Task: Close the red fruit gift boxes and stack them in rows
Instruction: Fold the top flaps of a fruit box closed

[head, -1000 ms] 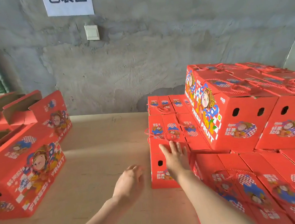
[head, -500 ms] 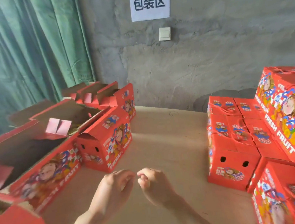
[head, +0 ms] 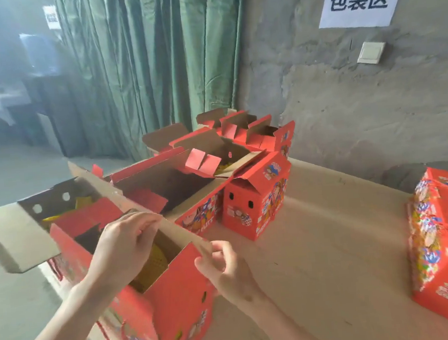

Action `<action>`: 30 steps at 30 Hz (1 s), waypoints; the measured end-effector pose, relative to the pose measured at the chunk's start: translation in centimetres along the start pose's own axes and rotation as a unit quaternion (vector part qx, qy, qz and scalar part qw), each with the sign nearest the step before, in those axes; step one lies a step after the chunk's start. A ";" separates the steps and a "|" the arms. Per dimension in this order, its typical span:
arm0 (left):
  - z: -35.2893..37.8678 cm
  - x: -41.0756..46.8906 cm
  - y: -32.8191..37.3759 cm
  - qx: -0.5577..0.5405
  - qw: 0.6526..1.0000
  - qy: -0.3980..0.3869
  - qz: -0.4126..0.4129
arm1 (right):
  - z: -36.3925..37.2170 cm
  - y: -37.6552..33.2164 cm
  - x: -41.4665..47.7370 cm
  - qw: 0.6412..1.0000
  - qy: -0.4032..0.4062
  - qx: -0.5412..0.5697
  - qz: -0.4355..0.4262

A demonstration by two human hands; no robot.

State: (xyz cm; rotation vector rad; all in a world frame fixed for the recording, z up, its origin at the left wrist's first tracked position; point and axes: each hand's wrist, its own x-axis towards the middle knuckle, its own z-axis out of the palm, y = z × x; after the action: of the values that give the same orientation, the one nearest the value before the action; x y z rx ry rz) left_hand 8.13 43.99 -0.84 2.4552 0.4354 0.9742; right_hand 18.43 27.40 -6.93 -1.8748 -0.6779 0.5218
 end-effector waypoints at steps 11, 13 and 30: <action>-0.9 2.2 -3.3 -0.012 0.996 -0.081 0.029 | -1.5 -1.8 2.7 0.960 0.008 -0.276 -0.049; -1.3 2.6 -3.3 -0.017 0.996 -0.081 0.038 | -2.5 -1.7 1.8 0.971 -0.005 -0.237 -0.020; 5.6 2.9 3.3 -0.051 0.978 -0.193 0.058 | -21.1 5.5 -12.3 0.966 0.093 -0.164 0.176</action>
State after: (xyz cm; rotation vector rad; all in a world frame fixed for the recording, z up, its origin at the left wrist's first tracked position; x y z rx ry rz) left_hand 14.54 40.82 -1.10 2.5163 0.1085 0.5245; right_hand 23.72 3.13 -3.44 -2.3433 -0.3181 0.4692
